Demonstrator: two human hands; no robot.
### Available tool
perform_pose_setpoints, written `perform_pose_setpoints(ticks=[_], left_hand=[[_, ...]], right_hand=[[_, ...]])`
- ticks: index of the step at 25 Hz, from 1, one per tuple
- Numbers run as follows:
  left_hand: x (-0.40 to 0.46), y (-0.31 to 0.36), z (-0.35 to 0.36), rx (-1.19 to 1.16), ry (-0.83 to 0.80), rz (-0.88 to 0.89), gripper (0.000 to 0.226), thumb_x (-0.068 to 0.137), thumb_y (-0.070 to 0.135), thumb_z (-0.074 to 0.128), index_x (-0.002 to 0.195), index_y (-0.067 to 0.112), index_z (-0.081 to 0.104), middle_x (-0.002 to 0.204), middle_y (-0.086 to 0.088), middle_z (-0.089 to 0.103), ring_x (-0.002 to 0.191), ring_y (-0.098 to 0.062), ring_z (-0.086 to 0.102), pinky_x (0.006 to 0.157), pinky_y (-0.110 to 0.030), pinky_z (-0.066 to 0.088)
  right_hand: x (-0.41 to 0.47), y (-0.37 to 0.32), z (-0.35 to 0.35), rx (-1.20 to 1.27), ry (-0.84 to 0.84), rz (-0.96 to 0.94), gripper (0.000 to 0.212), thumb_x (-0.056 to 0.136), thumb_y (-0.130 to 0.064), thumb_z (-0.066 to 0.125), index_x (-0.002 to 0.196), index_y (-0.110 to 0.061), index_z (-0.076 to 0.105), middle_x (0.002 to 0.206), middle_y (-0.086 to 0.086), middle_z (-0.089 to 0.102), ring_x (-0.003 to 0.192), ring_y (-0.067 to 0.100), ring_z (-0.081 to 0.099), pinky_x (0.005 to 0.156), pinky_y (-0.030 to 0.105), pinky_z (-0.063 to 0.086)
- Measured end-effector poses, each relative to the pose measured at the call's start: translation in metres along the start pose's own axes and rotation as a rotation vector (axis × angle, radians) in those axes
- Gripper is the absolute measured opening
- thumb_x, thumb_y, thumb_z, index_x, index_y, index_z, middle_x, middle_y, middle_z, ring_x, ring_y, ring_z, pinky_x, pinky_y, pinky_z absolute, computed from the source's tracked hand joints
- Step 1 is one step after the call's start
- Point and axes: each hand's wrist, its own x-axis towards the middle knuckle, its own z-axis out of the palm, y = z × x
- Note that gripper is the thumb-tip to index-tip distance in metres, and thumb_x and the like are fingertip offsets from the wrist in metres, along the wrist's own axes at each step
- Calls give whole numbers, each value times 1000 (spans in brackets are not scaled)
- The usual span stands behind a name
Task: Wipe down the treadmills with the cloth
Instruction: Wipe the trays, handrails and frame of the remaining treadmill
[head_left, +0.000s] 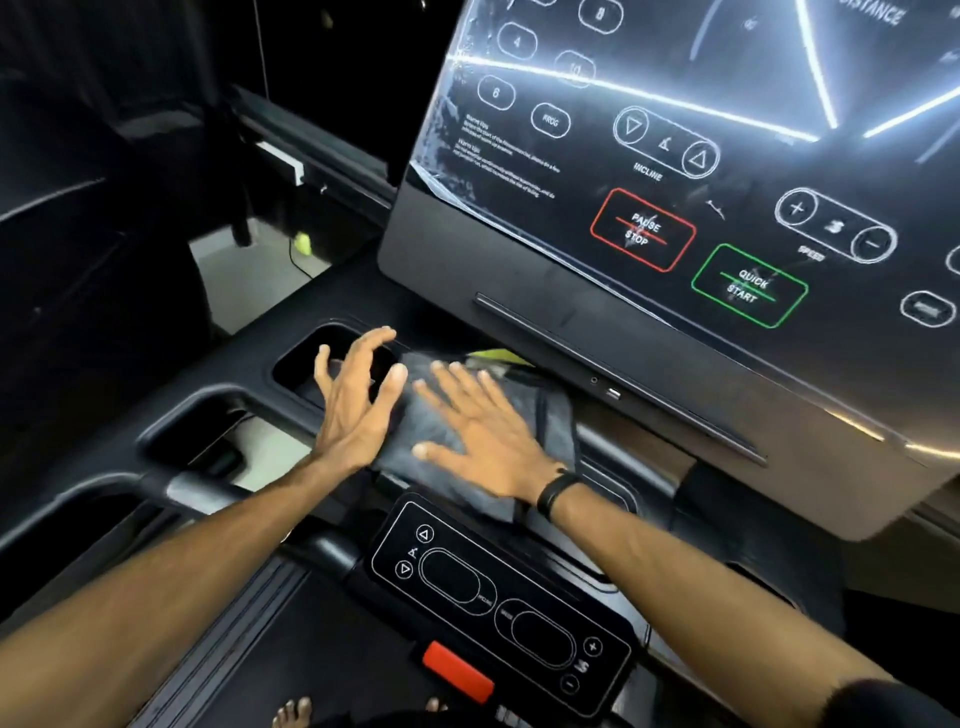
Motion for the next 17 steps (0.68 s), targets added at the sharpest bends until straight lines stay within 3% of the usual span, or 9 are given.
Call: perform_pose_setpoints(ticks=[2, 7, 10, 17], left_hand=[[-1, 0, -1, 33, -26, 35, 59, 96, 58, 31, 139, 21, 48, 142, 11, 48, 119, -19, 56, 119, -34, -10], [-4, 2, -2, 103, -121, 138, 59, 97, 58, 28, 135, 20, 52, 147, 2, 49, 136, -9, 44, 121, -50, -7], [-6, -1, -3, 139, -160, 196, 59, 98, 57, 28, 133, 18, 55, 146, 1, 50, 137, -10, 44, 121, -51, -5], [-7, -1, 1, 171, -185, 262, 52, 98, 51, 32, 127, 17, 58, 143, 1, 54, 131, -11, 49, 121, -50, 1]], right_hand=[[-14, 19, 0, -11, 34, 63, 82, 94, -71, 20, 162, -25, 10, 169, 4, 4, 156, 17, -4, 123, 33, -15], [-90, 51, 2, -25, 25, 94, 75, 100, -66, 25, 162, -27, 8, 169, -2, -2, 155, 12, -12, 126, 39, -8], [-144, 72, -4, 8, -19, 149, 74, 101, -65, 30, 161, -30, 6, 169, -3, -3, 155, 13, -10, 126, 43, -4], [-212, 53, 2, 88, -15, 259, 81, 98, -68, 34, 162, -26, 6, 170, -3, -4, 156, 19, -3, 125, 47, 4]])
